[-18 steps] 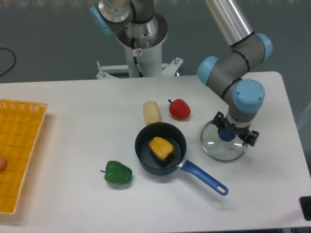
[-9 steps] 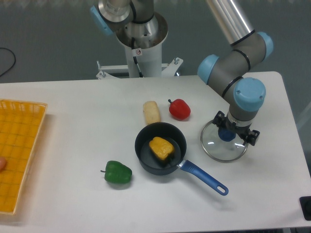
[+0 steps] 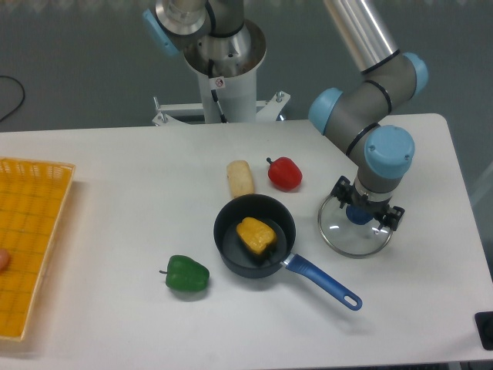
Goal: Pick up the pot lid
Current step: 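Close the gripper fingers around the blue knob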
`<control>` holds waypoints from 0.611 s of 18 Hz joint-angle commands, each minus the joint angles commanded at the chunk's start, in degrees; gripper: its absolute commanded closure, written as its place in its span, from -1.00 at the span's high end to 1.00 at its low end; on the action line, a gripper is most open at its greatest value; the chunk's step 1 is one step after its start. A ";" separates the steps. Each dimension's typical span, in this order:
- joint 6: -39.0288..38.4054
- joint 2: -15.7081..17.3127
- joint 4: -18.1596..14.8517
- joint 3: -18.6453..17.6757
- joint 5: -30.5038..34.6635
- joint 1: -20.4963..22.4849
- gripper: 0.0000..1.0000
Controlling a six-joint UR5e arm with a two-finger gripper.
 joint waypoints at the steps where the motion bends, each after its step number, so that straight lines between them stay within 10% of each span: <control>1: -0.09 -0.17 0.00 -0.17 0.09 0.00 1.00; 3: 0.18 -0.09 -0.09 -0.44 0.09 0.00 1.00; 5: 0.09 -0.18 -0.09 -0.44 0.35 0.00 0.50; 11: 0.27 -0.18 -0.35 -0.18 0.53 0.00 0.37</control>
